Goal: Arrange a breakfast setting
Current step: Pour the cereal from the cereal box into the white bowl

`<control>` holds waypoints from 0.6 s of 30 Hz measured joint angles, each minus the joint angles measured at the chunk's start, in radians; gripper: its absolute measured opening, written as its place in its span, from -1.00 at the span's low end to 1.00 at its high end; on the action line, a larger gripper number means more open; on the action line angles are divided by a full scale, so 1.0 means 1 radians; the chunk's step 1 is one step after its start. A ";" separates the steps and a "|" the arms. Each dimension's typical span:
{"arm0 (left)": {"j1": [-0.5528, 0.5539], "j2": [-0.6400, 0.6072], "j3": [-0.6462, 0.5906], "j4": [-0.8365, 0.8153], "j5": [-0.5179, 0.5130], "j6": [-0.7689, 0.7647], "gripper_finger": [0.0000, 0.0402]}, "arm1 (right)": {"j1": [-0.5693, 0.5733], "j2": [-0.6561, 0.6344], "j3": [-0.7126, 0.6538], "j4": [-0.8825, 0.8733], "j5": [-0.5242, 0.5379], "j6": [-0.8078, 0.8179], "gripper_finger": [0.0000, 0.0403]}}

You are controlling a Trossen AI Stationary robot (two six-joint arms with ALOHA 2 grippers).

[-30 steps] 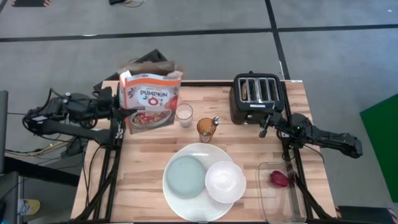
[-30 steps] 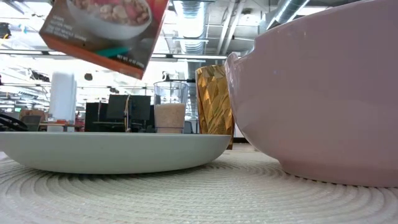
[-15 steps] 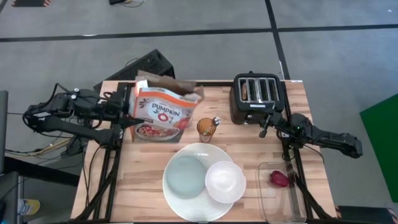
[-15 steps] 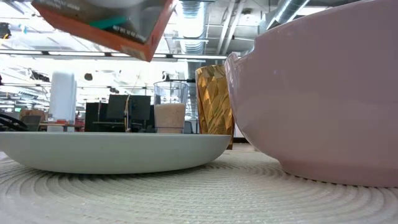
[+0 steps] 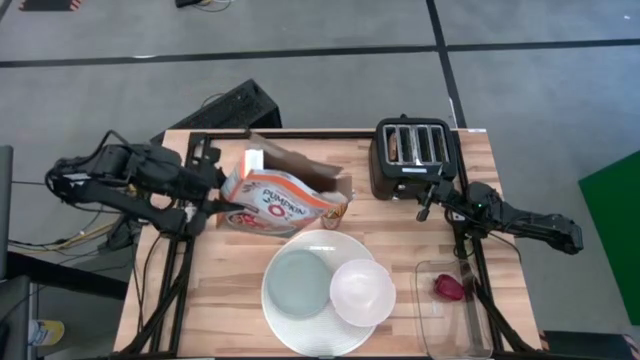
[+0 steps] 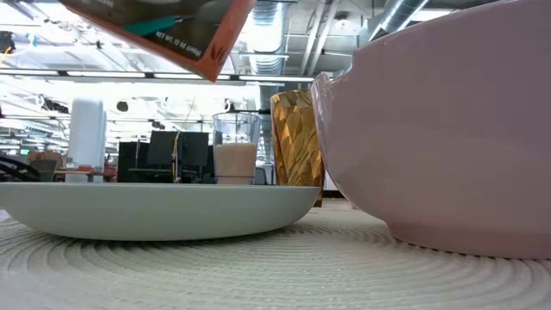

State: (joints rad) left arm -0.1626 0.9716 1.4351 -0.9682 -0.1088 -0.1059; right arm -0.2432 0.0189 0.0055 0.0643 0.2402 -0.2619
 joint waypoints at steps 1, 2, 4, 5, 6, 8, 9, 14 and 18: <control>-0.012 0.016 0.015 -0.008 -0.008 0.012 -0.25 | 0.000 0.000 0.000 0.000 0.000 0.000 -0.25; -0.024 0.034 0.030 -0.013 -0.014 0.023 -0.25 | 0.000 0.000 0.000 0.000 0.000 0.000 -0.25; -0.047 0.072 0.064 -0.030 -0.035 0.044 -0.25 | 0.000 0.000 0.000 0.000 0.000 0.000 -0.25; -0.061 0.091 0.083 -0.049 -0.054 0.050 -0.25 | 0.000 0.000 0.000 0.000 0.000 0.000 -0.25; -0.074 0.112 0.104 -0.074 -0.076 0.053 -0.25 | 0.000 0.000 0.000 0.000 0.000 0.000 -0.25; -0.098 0.148 0.141 -0.127 -0.125 0.053 -0.25 | 0.000 0.000 0.000 0.000 0.000 0.000 -0.25; -0.110 0.169 0.161 -0.154 -0.145 0.051 -0.25 | 0.000 0.000 0.000 0.000 0.000 0.000 -0.25; -0.167 0.259 0.230 -0.225 -0.187 0.045 -0.25 | 0.000 0.000 0.000 0.000 0.000 0.000 -0.25; -0.215 0.322 0.276 -0.261 -0.185 0.039 -0.25 | 0.000 0.000 0.000 0.000 0.000 0.000 -0.25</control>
State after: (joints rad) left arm -0.3780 1.2931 1.7115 -1.2290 -0.2935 -0.0667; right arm -0.2432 0.0188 0.0059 0.0643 0.2401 -0.2619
